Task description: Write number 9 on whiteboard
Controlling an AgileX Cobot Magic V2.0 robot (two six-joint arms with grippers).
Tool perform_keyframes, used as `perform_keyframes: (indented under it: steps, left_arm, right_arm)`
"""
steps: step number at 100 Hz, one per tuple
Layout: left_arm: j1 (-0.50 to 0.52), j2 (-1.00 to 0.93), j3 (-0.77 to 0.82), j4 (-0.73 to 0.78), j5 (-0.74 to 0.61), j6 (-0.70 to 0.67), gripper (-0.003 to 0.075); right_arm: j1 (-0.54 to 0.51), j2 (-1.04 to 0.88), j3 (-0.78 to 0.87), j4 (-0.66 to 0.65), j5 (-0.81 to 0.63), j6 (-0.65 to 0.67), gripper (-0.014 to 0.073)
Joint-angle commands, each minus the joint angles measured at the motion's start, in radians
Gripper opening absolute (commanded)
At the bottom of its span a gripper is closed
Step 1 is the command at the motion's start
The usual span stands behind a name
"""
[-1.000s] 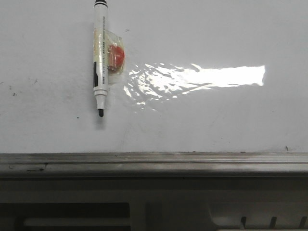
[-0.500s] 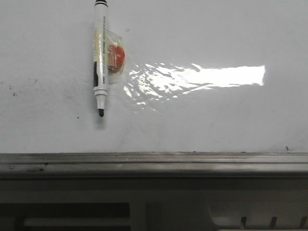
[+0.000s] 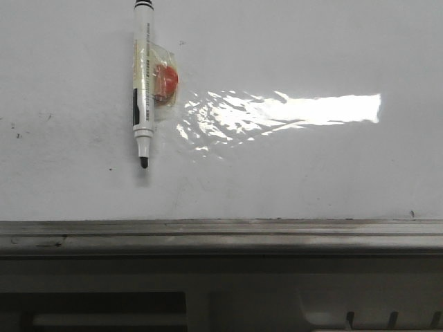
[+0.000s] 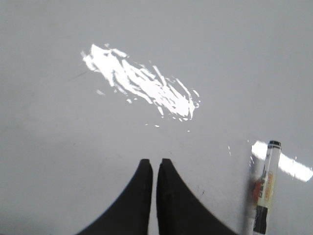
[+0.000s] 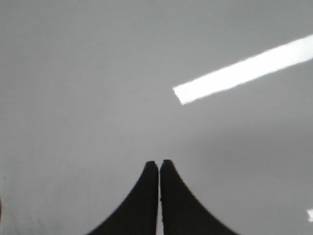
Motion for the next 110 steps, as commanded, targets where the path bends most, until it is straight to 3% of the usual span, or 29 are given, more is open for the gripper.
perform_keyframes:
  steps: [1, 12, 20, 27, 33, 40, 70, 110]
  left_arm:
    - [-0.002, 0.096, -0.105, 0.049, 0.011, 0.092, 0.0]
    - [-0.002, 0.232, -0.184, 0.067, 0.07, 0.163, 0.0141]
    - [-0.005, 0.318, -0.234, 0.065, 0.126, 0.182, 0.0314]
    - [-0.036, 0.361, -0.254, 0.063, 0.128, 0.191, 0.0395]
    - [-0.061, 0.395, -0.26, 0.065, 0.128, 0.213, 0.0398]
    - [-0.092, 0.428, -0.26, 0.065, 0.129, 0.253, 0.0389]
    - [-0.239, 0.544, -0.26, 0.065, 0.111, 0.268, 0.0387]
    - [-0.252, 0.574, -0.272, -0.009, 0.031, 0.281, 0.0387]
  right_arm:
    - [-0.006, 0.088, -0.099, -0.051, 0.07, -0.037, -0.0043]
    - [-0.006, 0.17, -0.168, -0.056, 0.142, -0.039, 0.0028]
    - [-0.006, 0.209, -0.197, -0.056, 0.153, -0.039, 0.0169]
    - [-0.006, 0.232, -0.213, -0.056, 0.153, -0.039, 0.03]
    - [-0.006, 0.245, -0.22, -0.056, 0.153, -0.039, 0.0393]
    - [-0.006, 0.25, -0.222, -0.056, 0.153, -0.04, 0.0442]
    - [-0.006, 0.25, -0.222, -0.056, 0.153, -0.04, 0.0437]
    - [-0.006, 0.25, -0.222, -0.049, 0.149, -0.04, 0.0437]
